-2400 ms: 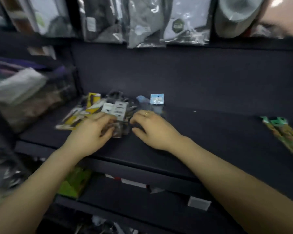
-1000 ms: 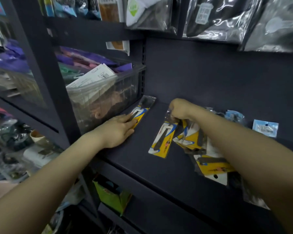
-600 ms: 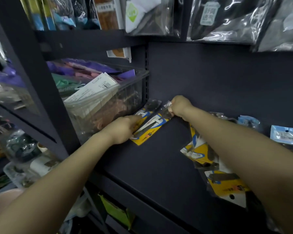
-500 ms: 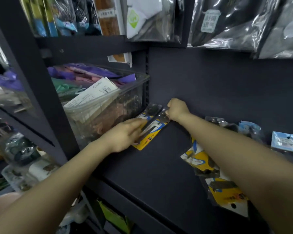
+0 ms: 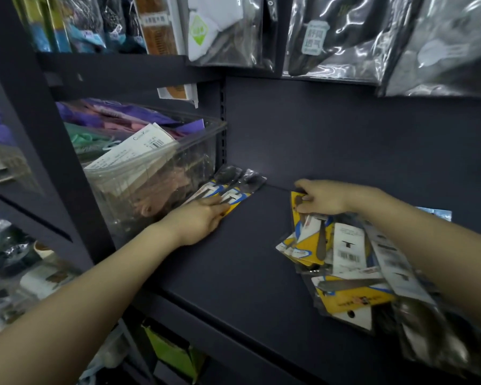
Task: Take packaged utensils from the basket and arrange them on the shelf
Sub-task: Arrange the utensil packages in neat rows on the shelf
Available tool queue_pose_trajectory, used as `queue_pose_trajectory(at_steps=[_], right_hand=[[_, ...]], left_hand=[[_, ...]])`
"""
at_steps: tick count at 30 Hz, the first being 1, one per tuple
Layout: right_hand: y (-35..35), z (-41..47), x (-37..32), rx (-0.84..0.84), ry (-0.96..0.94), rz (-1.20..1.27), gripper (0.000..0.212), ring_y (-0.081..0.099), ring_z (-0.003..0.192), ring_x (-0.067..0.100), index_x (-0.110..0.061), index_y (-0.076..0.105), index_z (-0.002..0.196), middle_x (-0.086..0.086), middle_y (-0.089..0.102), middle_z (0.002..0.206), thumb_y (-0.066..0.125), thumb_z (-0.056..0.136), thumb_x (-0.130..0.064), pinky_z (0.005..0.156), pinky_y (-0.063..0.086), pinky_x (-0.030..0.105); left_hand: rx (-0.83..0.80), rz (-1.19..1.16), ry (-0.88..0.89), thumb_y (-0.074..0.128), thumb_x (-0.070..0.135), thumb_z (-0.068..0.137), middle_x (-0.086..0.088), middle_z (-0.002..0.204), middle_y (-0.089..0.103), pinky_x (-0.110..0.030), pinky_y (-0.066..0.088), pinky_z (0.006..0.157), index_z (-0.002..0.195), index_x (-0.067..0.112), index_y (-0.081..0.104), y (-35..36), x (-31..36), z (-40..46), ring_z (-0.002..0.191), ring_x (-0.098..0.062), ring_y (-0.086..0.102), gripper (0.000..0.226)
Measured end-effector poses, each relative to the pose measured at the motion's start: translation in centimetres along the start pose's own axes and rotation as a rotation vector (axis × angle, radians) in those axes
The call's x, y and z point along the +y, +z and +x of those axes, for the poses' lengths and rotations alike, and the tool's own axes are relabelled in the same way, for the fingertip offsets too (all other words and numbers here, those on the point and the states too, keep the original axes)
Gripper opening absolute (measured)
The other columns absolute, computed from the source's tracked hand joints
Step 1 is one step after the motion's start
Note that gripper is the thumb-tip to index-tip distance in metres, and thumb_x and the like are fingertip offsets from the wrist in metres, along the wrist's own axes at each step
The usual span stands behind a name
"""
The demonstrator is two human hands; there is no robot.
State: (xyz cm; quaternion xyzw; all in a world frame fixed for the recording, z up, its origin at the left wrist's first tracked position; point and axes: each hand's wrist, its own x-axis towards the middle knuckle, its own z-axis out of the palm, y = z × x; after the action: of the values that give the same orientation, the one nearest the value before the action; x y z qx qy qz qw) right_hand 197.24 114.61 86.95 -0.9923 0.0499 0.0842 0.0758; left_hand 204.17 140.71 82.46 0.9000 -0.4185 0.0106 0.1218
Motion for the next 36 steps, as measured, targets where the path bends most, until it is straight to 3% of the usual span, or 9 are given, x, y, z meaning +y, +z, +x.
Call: queue_pose_trajectory(at_steps=[6, 9, 12, 16, 21, 25, 29, 32, 36], right_hand=[[0.8, 1.9, -0.6, 0.140, 0.087, 0.253, 0.043, 0.058, 0.110, 0.029, -0.007, 0.057, 0.119, 0.011, 0.061, 0.114, 0.068, 0.081, -0.023, 0.095, 0.047, 0.035], [-0.7, 2.1, -1.7, 0.289, -0.026, 0.491, 0.013, 0.063, 0.072, 0.003, -0.006, 0.067, 0.094, 0.000, 0.061, 0.073, 0.065, 0.082, -0.008, 0.069, 0.045, 0.021], [-3.1, 0.8, -3.8, 0.403, -0.232, 0.725, 0.013, 0.052, 0.044, -0.011, -0.008, 0.061, 0.079, -0.004, 0.053, 0.065, 0.058, 0.086, 0.002, 0.055, 0.042, 0.010], [-5.7, -1.7, -6.9, 0.422, -0.499, 0.913, 0.026, 0.052, 0.060, -0.003, -0.020, 0.055, 0.075, -0.003, 0.052, 0.070, 0.054, 0.087, 0.003, 0.064, 0.046, 0.012], [-5.1, -5.6, -11.1, 0.377, -0.672, 1.007, 0.036, 0.052, 0.096, 0.012, -0.023, 0.054, 0.114, 0.014, 0.060, 0.113, 0.055, 0.087, 0.002, 0.083, 0.048, 0.020], [-2.6, -6.5, -11.6, 0.273, -0.457, 1.126, 0.074, 0.053, 0.116, 0.012, -0.025, 0.014, 0.146, -0.002, 0.044, 0.132, 0.059, 0.089, -0.014, 0.097, 0.047, 0.029], [0.4, -6.7, -10.5, -0.071, -0.357, 0.931, 0.031, 0.066, 0.098, 0.019, -0.011, 0.058, 0.116, 0.008, 0.069, 0.108, 0.064, 0.086, -0.016, 0.091, 0.050, 0.033], [1.8, -6.6, -10.8, -0.154, -0.304, 1.106, 0.009, 0.069, 0.072, 0.012, -0.014, 0.062, 0.090, 0.006, 0.069, 0.087, 0.060, 0.087, -0.006, 0.066, 0.057, 0.020], [1.9, -5.3, -10.6, -0.060, -0.108, 1.391, 0.010, 0.068, 0.060, 0.008, -0.015, 0.063, 0.092, 0.000, 0.070, 0.076, 0.065, 0.084, -0.011, 0.053, 0.051, 0.014]], left_hand=[[0.178, -0.088, 0.042, 0.033, 0.039, 0.084, -0.017, 0.145, 0.038, -0.020, 0.011, 0.111, 0.130, 0.008, 0.049, 0.2, 1.2, -0.5, 0.136, -0.027, 0.033, 0.058], [0.246, -0.203, 0.093, 0.038, 0.045, 0.084, -0.011, 0.137, 0.049, -0.014, 0.018, 0.106, 0.128, 0.008, 0.050, -0.2, 3.6, -1.3, 0.129, -0.021, 0.042, 0.059], [0.240, -0.488, 0.025, 0.050, 0.028, 0.091, -0.005, 0.129, 0.056, -0.022, 0.033, 0.104, 0.128, 0.012, 0.049, -0.5, 5.9, -1.6, 0.118, -0.014, 0.051, 0.040], [0.322, -0.911, -0.016, 0.050, 0.024, 0.091, -0.005, 0.103, 0.065, -0.037, 0.045, 0.095, 0.120, 0.014, 0.052, -1.8, 8.4, -1.5, 0.094, -0.013, 0.059, 0.031], [0.549, -0.738, -0.049, 0.059, 0.029, 0.082, -0.023, 0.074, 0.064, -0.039, 0.047, 0.065, 0.080, 0.005, 0.063, -4.8, 8.6, -2.7, 0.065, -0.016, 0.052, 0.025], [0.645, -1.028, -0.073, 0.060, 0.014, 0.085, -0.002, 0.075, 0.072, -0.033, 0.054, 0.073, 0.079, 0.016, 0.070, -6.0, 8.7, -4.9, 0.074, -0.014, 0.065, 0.012], [0.753, -1.346, -0.226, 0.058, 0.015, 0.087, 0.001, 0.070, 0.071, -0.034, 0.056, 0.074, 0.075, 0.014, 0.068, -6.2, 8.1, -6.4, 0.069, -0.018, 0.066, 0.015], [0.736, -1.512, -0.244, 0.055, 0.020, 0.089, 0.003, 0.075, 0.072, -0.030, 0.055, 0.079, 0.080, 0.016, 0.066, -6.2, 7.2, -7.7, 0.072, -0.012, 0.066, 0.015], [0.669, -1.606, -0.222, 0.050, 0.017, 0.090, 0.006, 0.070, 0.073, -0.022, 0.057, 0.072, 0.078, 0.021, 0.065, -5.4, 6.2, -9.7, 0.070, -0.008, 0.069, 0.020]])
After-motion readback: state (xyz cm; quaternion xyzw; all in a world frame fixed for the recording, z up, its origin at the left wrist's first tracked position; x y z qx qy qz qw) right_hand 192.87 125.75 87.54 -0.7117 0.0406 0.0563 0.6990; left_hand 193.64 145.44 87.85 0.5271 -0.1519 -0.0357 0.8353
